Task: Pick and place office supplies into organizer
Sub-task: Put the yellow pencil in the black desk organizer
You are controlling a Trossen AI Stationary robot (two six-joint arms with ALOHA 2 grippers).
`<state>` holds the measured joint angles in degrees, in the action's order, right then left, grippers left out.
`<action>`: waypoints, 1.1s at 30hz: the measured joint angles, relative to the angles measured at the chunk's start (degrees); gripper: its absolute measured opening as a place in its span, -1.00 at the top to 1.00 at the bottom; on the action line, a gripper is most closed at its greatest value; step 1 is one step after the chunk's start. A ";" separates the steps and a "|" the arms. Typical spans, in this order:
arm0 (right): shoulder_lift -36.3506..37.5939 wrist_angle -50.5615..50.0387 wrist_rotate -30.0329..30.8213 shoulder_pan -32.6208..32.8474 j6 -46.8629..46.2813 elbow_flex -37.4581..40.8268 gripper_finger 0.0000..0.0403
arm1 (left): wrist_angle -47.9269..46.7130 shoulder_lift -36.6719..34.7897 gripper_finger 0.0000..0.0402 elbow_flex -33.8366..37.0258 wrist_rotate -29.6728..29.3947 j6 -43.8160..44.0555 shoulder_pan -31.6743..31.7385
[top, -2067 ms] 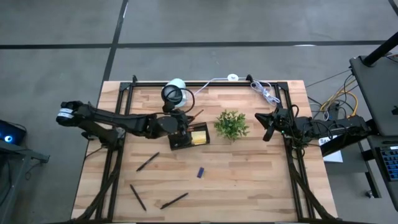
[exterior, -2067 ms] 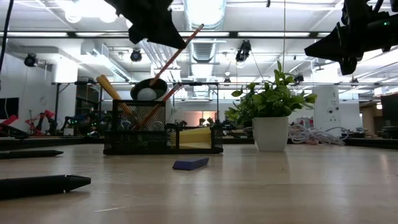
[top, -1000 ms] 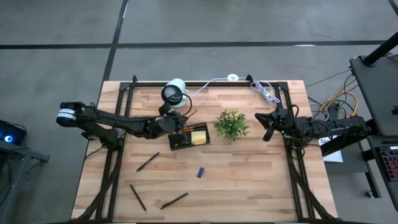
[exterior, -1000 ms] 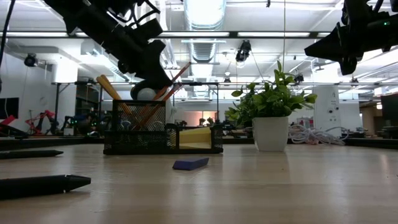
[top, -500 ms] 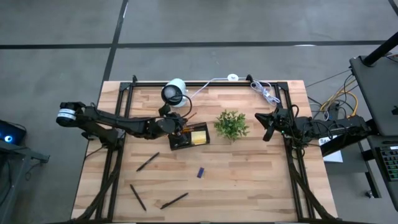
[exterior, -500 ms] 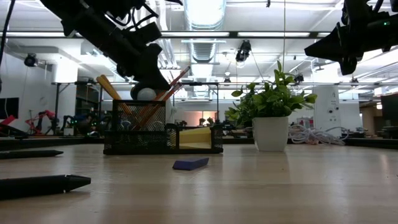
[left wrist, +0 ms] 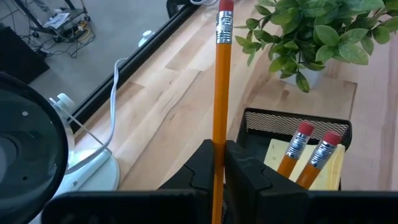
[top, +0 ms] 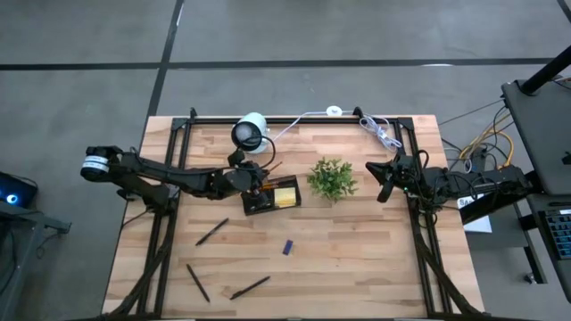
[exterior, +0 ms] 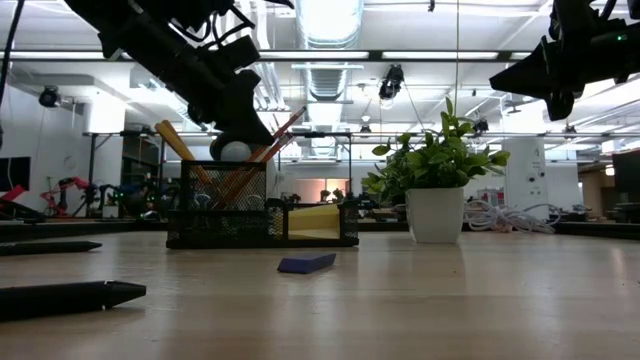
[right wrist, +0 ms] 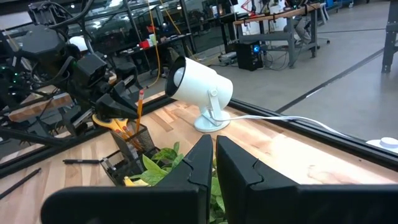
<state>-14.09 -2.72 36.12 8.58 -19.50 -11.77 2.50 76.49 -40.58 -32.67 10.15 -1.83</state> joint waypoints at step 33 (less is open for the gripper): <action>0.02 0.00 0.00 0.00 0.00 0.00 0.94 | -0.02 -0.39 0.33 -0.02 1.82 -0.02 -0.07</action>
<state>-14.07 -2.72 36.12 8.58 -19.51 -11.77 2.48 76.10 -40.60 -30.84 10.13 -1.89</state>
